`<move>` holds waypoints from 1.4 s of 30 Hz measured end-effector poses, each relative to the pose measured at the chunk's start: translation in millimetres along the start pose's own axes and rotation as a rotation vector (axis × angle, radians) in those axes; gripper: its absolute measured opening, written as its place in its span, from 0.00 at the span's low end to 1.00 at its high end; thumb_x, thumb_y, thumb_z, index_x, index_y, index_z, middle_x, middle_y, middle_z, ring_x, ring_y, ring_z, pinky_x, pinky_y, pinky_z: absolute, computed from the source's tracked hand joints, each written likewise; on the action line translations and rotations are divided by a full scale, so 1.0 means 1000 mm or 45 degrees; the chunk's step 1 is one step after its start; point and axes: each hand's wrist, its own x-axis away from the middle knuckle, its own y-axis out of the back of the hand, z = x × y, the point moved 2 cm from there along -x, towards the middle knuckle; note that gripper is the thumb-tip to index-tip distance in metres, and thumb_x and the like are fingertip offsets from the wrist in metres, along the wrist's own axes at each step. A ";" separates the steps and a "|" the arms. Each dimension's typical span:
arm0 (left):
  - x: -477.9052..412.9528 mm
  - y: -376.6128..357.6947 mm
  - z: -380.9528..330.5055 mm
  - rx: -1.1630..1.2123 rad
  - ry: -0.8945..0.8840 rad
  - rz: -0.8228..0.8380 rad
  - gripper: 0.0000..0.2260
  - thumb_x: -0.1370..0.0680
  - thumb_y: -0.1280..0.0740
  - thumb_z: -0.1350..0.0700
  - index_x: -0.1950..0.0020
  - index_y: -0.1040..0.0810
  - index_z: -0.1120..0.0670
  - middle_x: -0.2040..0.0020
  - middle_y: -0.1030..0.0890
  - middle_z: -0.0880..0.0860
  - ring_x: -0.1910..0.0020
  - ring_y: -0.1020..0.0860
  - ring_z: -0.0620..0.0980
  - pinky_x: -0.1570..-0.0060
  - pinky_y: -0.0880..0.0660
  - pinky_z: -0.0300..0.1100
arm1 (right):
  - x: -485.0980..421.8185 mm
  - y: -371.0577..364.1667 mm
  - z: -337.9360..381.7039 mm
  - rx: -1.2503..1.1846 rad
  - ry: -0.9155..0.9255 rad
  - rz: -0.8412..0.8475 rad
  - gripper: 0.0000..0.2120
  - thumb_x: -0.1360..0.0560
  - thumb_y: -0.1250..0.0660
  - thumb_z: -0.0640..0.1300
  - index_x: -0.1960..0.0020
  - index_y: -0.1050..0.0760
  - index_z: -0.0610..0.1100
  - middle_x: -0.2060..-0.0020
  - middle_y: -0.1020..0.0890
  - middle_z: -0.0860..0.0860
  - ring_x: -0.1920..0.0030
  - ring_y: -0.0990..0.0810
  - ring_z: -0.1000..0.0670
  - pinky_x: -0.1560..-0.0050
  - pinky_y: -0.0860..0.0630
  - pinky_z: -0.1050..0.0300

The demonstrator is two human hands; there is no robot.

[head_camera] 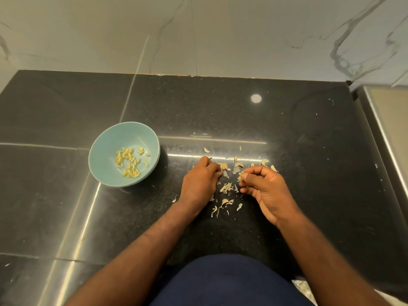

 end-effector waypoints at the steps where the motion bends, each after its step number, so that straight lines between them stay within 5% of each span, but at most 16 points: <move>1: 0.000 0.000 0.000 0.023 0.005 0.000 0.07 0.18 0.36 0.53 0.45 0.20 0.54 0.48 0.27 0.48 0.56 0.25 0.47 0.54 0.23 0.48 | 0.002 -0.001 0.001 -0.063 -0.029 0.031 0.04 0.25 0.31 0.31 0.51 0.22 0.37 0.63 0.17 0.45 0.60 0.19 0.48 0.57 0.21 0.55; 6: 0.010 0.018 0.008 0.394 0.156 -0.201 0.04 0.18 0.36 0.60 0.51 0.24 0.53 0.55 0.24 0.47 0.59 0.27 0.42 0.57 0.29 0.40 | 0.017 -0.015 -0.009 0.189 -0.088 0.203 0.05 0.25 0.29 0.32 0.50 0.21 0.37 0.60 0.16 0.44 0.58 0.17 0.47 0.57 0.20 0.54; 11: 0.035 0.031 0.028 0.681 0.335 -0.205 0.08 0.20 0.33 0.61 0.48 0.21 0.47 0.55 0.19 0.46 0.57 0.20 0.41 0.53 0.22 0.35 | 0.030 -0.041 -0.039 0.549 -0.208 0.389 0.04 0.25 0.28 0.34 0.52 0.20 0.40 0.59 0.14 0.46 0.58 0.15 0.49 0.53 0.18 0.55; 19: 0.044 0.042 0.033 0.411 0.113 -0.286 0.13 0.21 0.31 0.61 0.37 0.22 0.53 0.43 0.27 0.46 0.53 0.25 0.39 0.51 0.26 0.32 | -0.005 -0.039 -0.019 0.335 -0.007 -0.064 0.03 0.23 0.31 0.32 0.51 0.22 0.38 0.59 0.16 0.42 0.59 0.15 0.48 0.57 0.17 0.58; 26: 0.065 0.033 0.030 0.241 0.034 0.031 0.10 0.22 0.29 0.56 0.41 0.19 0.54 0.52 0.24 0.44 0.57 0.25 0.40 0.53 0.27 0.34 | 0.011 -0.025 -0.012 0.365 -0.179 0.213 0.04 0.24 0.30 0.32 0.50 0.22 0.35 0.60 0.16 0.41 0.60 0.16 0.46 0.59 0.19 0.56; 31: 0.064 0.024 0.017 0.929 0.266 0.442 0.15 0.23 0.29 0.61 0.37 0.21 0.52 0.47 0.17 0.49 0.55 0.17 0.48 0.55 0.21 0.37 | 0.030 -0.032 -0.022 0.139 -0.198 0.305 0.06 0.26 0.30 0.31 0.50 0.22 0.35 0.57 0.16 0.39 0.56 0.16 0.43 0.54 0.18 0.53; 42: 0.064 0.022 0.034 0.891 0.440 0.453 0.04 0.24 0.28 0.62 0.50 0.17 0.57 0.61 0.15 0.52 0.64 0.18 0.44 0.58 0.21 0.36 | 0.028 -0.046 -0.037 0.443 -0.181 0.122 0.02 0.20 0.33 0.36 0.48 0.23 0.39 0.56 0.15 0.39 0.54 0.14 0.45 0.50 0.16 0.49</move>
